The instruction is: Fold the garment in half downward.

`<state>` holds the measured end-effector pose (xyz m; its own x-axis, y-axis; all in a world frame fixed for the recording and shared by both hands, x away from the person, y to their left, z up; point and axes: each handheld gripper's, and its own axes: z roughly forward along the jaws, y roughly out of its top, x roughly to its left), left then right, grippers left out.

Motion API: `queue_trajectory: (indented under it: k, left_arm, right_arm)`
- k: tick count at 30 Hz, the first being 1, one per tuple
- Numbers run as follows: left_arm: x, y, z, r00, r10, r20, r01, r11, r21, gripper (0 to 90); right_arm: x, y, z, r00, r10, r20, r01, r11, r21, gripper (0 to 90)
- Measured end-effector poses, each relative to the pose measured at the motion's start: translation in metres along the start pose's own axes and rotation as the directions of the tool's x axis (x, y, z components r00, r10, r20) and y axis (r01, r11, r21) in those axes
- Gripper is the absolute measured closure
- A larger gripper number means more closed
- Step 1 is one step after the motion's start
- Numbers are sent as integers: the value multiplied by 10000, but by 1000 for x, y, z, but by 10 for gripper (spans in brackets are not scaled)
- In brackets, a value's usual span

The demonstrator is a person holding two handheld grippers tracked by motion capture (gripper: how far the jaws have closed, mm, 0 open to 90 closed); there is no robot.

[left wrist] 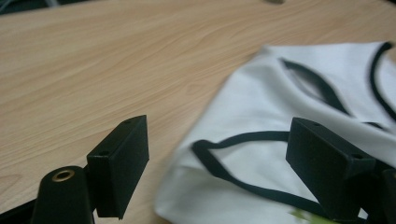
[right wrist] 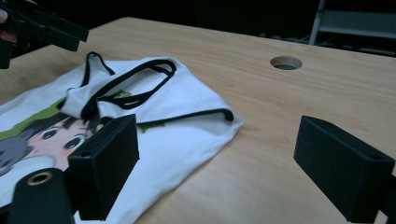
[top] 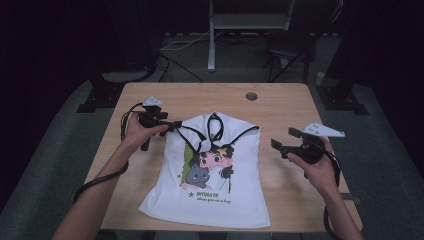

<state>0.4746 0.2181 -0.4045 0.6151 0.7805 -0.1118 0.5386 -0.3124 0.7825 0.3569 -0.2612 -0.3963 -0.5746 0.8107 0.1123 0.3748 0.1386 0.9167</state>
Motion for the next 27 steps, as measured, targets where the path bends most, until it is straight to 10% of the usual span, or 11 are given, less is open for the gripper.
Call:
queue_trajectory:
  k: [27]
  left_arm:
    - [16,0,41,9957,-768,524,708,9917,1076,344]
  right_arm:
    - [-29,18,110,9989,210,-418,-116,9769,2133,235]
